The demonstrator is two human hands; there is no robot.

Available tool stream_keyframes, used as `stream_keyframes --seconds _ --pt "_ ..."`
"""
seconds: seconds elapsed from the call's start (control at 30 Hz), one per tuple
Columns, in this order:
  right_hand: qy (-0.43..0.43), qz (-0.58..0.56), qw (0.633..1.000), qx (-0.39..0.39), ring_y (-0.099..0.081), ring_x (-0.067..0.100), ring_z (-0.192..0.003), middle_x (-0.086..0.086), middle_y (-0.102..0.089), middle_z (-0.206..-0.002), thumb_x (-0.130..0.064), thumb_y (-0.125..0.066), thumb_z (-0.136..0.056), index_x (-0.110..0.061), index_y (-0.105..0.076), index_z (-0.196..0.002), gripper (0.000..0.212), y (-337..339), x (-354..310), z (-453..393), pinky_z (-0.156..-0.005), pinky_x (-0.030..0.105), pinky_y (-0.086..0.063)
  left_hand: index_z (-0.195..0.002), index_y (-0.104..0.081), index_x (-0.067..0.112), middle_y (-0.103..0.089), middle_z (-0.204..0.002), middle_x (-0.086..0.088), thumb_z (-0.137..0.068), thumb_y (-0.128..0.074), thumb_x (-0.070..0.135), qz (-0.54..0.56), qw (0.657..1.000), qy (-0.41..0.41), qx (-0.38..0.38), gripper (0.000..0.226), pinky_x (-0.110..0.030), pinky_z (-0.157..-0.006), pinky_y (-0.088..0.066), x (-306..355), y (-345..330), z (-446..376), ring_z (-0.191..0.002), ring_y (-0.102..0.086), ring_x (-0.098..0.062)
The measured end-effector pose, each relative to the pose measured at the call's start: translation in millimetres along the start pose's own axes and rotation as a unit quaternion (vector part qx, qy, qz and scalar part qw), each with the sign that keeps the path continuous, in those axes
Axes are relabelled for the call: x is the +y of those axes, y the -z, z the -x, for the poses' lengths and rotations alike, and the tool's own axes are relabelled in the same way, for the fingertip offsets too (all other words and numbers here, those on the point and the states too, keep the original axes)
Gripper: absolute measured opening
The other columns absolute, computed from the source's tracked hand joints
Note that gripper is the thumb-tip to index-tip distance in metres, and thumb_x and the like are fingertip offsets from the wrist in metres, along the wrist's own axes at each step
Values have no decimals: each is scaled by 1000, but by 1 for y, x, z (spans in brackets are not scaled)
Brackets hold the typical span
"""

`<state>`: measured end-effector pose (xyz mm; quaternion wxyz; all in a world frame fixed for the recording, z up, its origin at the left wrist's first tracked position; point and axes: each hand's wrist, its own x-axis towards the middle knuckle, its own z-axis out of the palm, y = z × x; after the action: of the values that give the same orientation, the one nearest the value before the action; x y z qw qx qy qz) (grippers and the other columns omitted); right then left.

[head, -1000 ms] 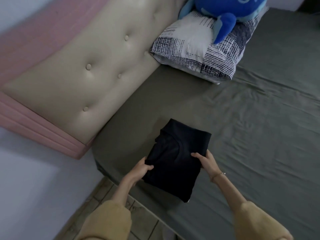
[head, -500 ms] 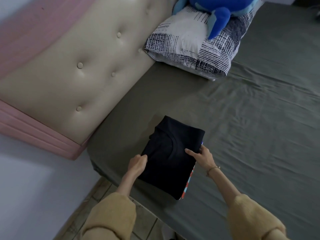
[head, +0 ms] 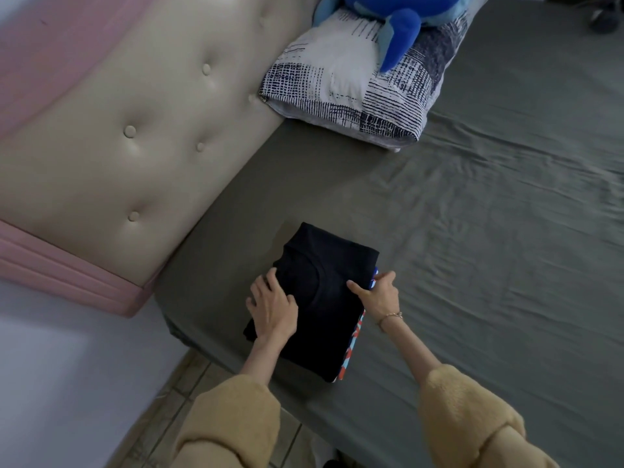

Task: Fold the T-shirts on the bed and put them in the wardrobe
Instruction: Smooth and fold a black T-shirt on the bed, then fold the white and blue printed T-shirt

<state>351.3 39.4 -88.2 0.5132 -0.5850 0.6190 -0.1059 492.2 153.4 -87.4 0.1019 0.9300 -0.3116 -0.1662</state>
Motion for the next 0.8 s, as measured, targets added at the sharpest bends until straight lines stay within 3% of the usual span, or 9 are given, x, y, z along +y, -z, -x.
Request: stream_keyframes --seconds 0.07,0.23,0.37,0.43,0.5,0.67,0.8 --pt "-29 -7 1000 -5 -51 23 -83 10 -50 -97 -30 -61 -90 -6 -33 -100 39 4 2 -1 -68 29 -39 -143 -18 16 -24 -145 -13 -92 -50 17 -40 998 -41 0 60 -44 -106 -33 9 -2 1 -131 -28 -27" --pt "-48 7 998 -33 -52 23 -71 12 -56 -83 -28 -49 -94 -8 -47 -83 23 30 19 -5 -54 26 -39 -143 -17 14 -11 -147 -14 -90 -55 17 -75 997 -23 -13 65 -43 -106 -33 19 2 7 -133 -21 -28" --pt "-48 2 998 -29 -52 21 -56 10 -57 -70 -17 -50 -91 -7 -51 -75 19 70 33 1 -62 33 -48 -140 -22 14 -14 -142 -13 -90 -55 16 -60 998 -3 -25 61 -40 -98 -38 32 11 22 -127 -24 -28" --pt "-37 12 998 -40 -51 18 -53 6 -55 -59 -15 -50 -90 -9 -52 -66 25 92 41 5 -71 39 -50 -139 -24 13 -16 -140 -13 -90 -55 16 -50 998 7 -38 58 -41 -97 -38 42 13 34 -126 -25 -28" --pt "-28 13 998 -53 -49 17 -51 5 -54 -55 -12 -51 -89 -12 -51 -58 31 116 51 12 -70 40 -49 -139 -26 13 -19 -139 -13 -90 -56 16 -44 998 15 -37 58 -42 -96 -38 53 11 51 -125 -27 -29" --pt "-27 17 997 -68 -51 1 -34 1 -57 -60 -10 -50 -89 -14 -52 -61 29 190 90 31 -44 15 -43 -132 -33 12 -25 -134 -13 -88 -62 20 -40 999 3 -22 53 -40 -95 -39 102 -10 105 -121 -32 -27" --pt "-36 30 996 -69 -48 -5 -30 -1 -57 -60 -8 -47 -89 -14 -52 -59 31 255 128 49 -36 9 -37 -126 -42 9 -34 -131 -14 -89 -56 16 -14 997 -43 -64 40 -37 -95 -38 161 -39 147 -120 -40 -28"
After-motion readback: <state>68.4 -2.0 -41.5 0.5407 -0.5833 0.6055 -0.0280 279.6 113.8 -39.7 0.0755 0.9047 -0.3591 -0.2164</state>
